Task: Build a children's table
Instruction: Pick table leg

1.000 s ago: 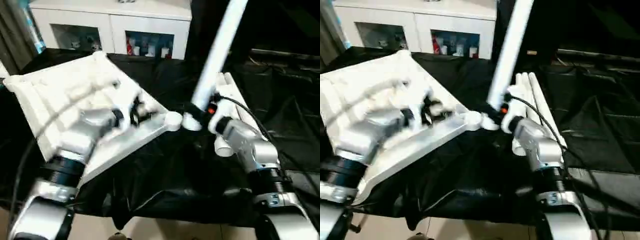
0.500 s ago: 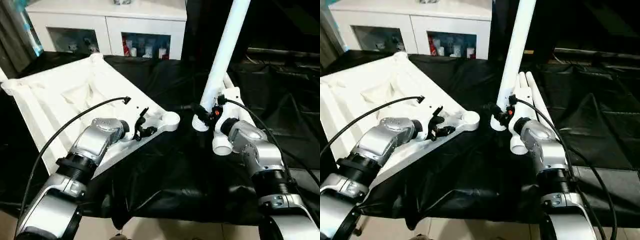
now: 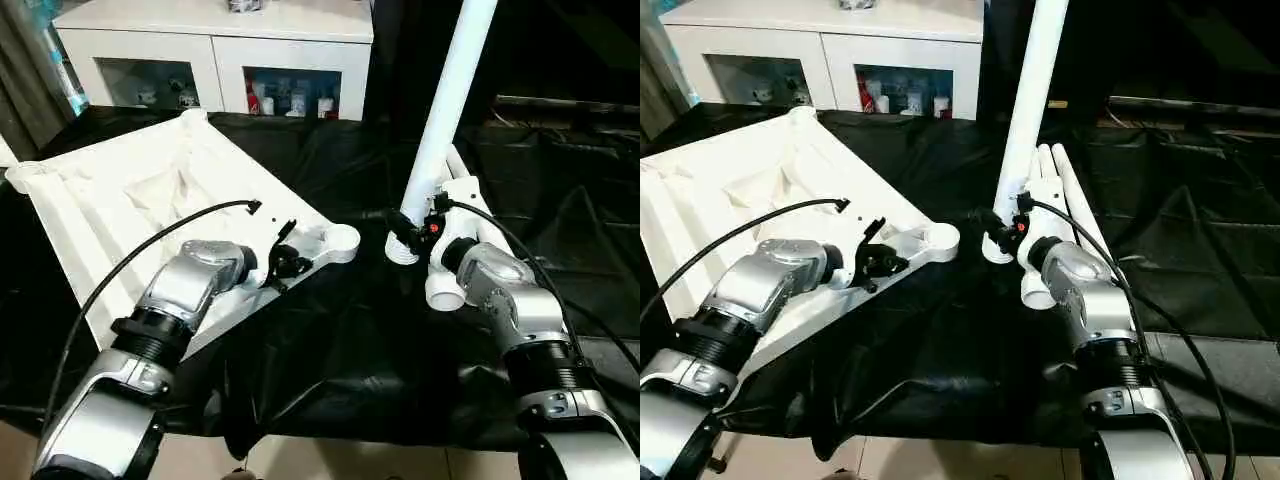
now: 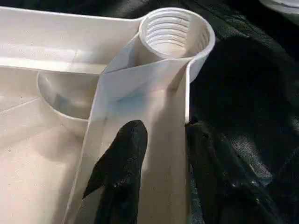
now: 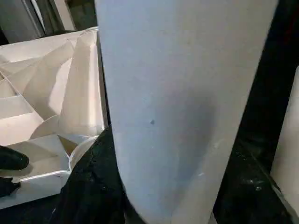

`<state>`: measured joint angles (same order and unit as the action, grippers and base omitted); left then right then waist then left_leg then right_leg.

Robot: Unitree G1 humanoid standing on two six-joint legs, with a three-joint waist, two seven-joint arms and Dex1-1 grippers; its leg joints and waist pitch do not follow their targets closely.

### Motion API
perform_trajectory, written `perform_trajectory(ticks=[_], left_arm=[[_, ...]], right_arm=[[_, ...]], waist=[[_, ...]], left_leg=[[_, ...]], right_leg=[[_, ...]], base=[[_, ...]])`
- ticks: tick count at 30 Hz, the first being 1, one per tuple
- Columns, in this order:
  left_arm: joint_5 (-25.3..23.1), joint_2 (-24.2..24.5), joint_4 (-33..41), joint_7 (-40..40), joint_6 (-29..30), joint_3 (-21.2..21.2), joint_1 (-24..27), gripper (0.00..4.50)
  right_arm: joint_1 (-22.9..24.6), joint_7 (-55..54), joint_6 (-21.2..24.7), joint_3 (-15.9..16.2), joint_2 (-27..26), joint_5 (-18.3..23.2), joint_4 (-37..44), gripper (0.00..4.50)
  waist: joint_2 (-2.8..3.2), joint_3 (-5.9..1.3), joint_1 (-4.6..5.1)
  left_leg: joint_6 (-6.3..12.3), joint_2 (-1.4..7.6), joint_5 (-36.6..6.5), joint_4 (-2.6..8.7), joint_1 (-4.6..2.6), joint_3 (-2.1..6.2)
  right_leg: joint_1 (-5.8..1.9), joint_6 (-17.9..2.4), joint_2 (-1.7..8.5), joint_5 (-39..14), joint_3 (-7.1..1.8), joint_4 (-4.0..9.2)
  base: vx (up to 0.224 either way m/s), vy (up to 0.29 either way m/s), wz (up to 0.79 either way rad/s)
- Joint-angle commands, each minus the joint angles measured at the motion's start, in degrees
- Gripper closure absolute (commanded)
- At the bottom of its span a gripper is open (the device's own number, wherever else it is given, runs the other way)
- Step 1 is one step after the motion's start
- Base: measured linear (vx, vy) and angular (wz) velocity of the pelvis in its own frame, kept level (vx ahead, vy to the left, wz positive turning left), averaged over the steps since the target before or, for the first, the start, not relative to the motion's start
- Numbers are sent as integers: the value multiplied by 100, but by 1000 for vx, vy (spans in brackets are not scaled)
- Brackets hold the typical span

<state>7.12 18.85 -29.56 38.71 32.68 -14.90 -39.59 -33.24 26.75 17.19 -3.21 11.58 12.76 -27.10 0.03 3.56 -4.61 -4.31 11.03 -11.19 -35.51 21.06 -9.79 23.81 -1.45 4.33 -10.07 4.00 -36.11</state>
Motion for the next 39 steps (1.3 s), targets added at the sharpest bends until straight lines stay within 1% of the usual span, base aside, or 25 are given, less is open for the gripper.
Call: perform_trajectory(ticks=[1,2,4,5,10,11,12,14,16,20,24,25,27,28,29,30,31,32,33,34,35,36,37,38,39], left_arm=[[-8,62,180,-65,-87,121,96,244],[87,-5,539,-490,-303,516,209,224],[171,-55,828,-722,-396,781,300,200],[333,-145,1388,-1099,-296,1228,510,192],[144,-455,2642,-2443,-127,2159,1183,178],[-16,-517,3261,-2618,-911,2340,1785,178],[-16,-534,3309,-2629,-926,2355,1832,178],[15,-732,3685,-2766,-1023,2438,2235,178],[-27,-967,4135,-2949,-1186,2434,2776,178],[-239,-1205,4737,-3419,-905,2324,3408,178],[-555,-1159,4627,-3690,-864,2229,3319,178],[-641,-1131,4525,-3716,-937,2202,3255,178],[-681,-1138,4404,-3707,-1068,2211,3182,178],[-634,-1167,4408,-3693,-1038,2234,3174,178],[-531,-1194,4426,-3644,-1023,2279,3161,178],[-265,-1289,4436,-3653,-788,2439,3107,178],[-265,-1289,4436,-3653,-788,2439,3107,178],[-369,-1216,4378,-3704,-712,2397,3085,178],[-433,-1179,4359,-3720,-709,2360,3085,178],[-467,-1159,4340,-3725,-722,2342,3084,178],[-503,-1140,4316,-3731,-741,2325,3081,178],[-515,-1136,4308,-3734,-749,2320,3080,178],[-621,-1120,4262,-3749,-758,2277,3084,178],[-640,-1125,4262,-3757,-709,2266,3088,178],[-638,-1131,4265,-3762,-707,2268,3091,178]], right_arm=[[-29,30,-64,21,41,-43,98,259],[17,11,-39,26,36,-40,238,259],[81,-5,20,24,37,-14,426,259],[240,-69,178,-17,23,79,885,259],[661,-415,878,-204,-98,446,2157,259],[977,-627,644,-298,-227,481,2775,259],[999,-644,588,-301,-238,465,2806,259],[1151,-799,263,-196,-253,156,2958,259],[1359,-930,-92,-51,-263,-192,3088,259],[1674,-1050,128,-32,-505,23,3288,259],[1738,-1062,118,163,-538,-79,3171,259],[1745,-1030,78,242,-524,-138,3074,259],[1765,-956,-37,354,-499,-242,2934,259],[1776,-935,-88,368,-497,-266,2920,259],[1780,-928,-110,371,-507,-273,2909,259],[1783,-912,-109,379,-514,-282,2888,259],[1783,-912,-109,379,-514,-282,2888,259],[1798,-907,-78,399,-504,-275,2870,259],[1806,-918,-43,398,-506,-251,2866,259],[1813,-914,-44,392,-512,-227,2862,259],[1822,-909,-56,385,-520,-192,2854,259],[1825,-908,-60,384,-521,-182,2851,259],[1864,-902,-67,397,-532,-162,2850,259],[1882,-895,-64,401,-535,-160,2854,259],[1886,-893,-62,400,-536,-159,2857,259]], waist=[[31,-442,13],[90,-446,20],[66,-455,40],[135,-452,30],[114,-421,64],[96,-408,53],[48,-407,83],[86,-392,100],[17,-371,103],[-34,-364,107],[-1,-354,139],[50,-355,200],[211,-370,280],[342,-395,315],[280,-402,418],[281,-390,395],[217,-372,384],[-37,-417,98],[-82,-407,-5],[-95,-404,-148],[-66,-405,-197],[-60,-416,-287],[14,-382,-343],[84,-383,-393],[119,-377,-388]], left_leg=[[50,130,-854,433,-30,33],[10,143,-895,434,-26,49],[32,144,-835,426,-8,46],[31,159,-828,426,-13,59],[120,160,-869,436,-1,55],[178,161,-867,455,38,74],[183,158,-885,466,50,52],[141,155,-1017,474,12,41],[90,151,-1155,488,26,31],[120,164,-1371,529,16,55],[-41,205,-1586,573,-34,127],[-103,299,-1727,624,-91,210],[152,795,-1726,872,-254,518],[586,965,-1682,992,-176,862],[1101,993,-1459,968,-177,1000],[1383,850,-1404,880,-118,898],[1574,600,-1399,730,18,723],[904,-240,-882,-60,118,109],[760,-200,-475,-44,269,156],[684,-134,-201,-31,284,210],[757,-129,-226,-93,339,271],[854,-96,-291,-313,453,422],[807,-23,-296,-404,521,570],[751,52,-112,-245,446,612],[774,82,20,-89,384,596]], right_leg=[[-385,-1125,340,-1052,-262,450],[-390,-1147,346,-996,-261,434],[-405,-1199,333,-793,-256,423],[-402,-1218,334,-699,-252,402],[-414,-1170,299,-785,-244,426],[-422,-989,327,-1099,-242,478],[-410,-885,314,-1222,-239,500],[-340,-728,304,-1679,-234,548],[-307,-578,294,-2005,-248,602],[-269,-373,273,-2134,-251,607],[-241,-246,164,-2011,-179,609],[-231,-271,43,-1702,-86,624],[-204,-619,-11,-1009,56,427],[-214,-895,10,-598,164,85],[-188,-1140,67,-590,154,-61],[-215,-1325,141,-551,118,-9],[-280,-1552,260,-410,23,147],[-447,-971,675,-2037,-248,802],[-553,-395,746,-2569,-394,775],[-520,333,819,-3214,-539,799],[-558,508,943,-3278,-651,766],[-606,595,1272,-3189,-826,758],[-611,168,1443,-2954,-860,776],[-561,-630,1257,-2409,-675,750],[-538,-939,1088,-2085,-529,721]], base=[[0,0,0],[0,0,0],[0,0,0],[0,0,0],[0,0,0],[0,0,0],[0,0,0],[0,0,0],[0,0,0],[0,0,0],[0,0,0],[0,0,0],[0,0,0],[16,-77,21],[26,-147,39],[21,-123,33],[-11,-116,31],[-18,-115,11],[-18,-115,11],[3,-121,0],[0,-51,2],[-3,-63,0],[0,0,0],[0,0,0],[0,0,0]])
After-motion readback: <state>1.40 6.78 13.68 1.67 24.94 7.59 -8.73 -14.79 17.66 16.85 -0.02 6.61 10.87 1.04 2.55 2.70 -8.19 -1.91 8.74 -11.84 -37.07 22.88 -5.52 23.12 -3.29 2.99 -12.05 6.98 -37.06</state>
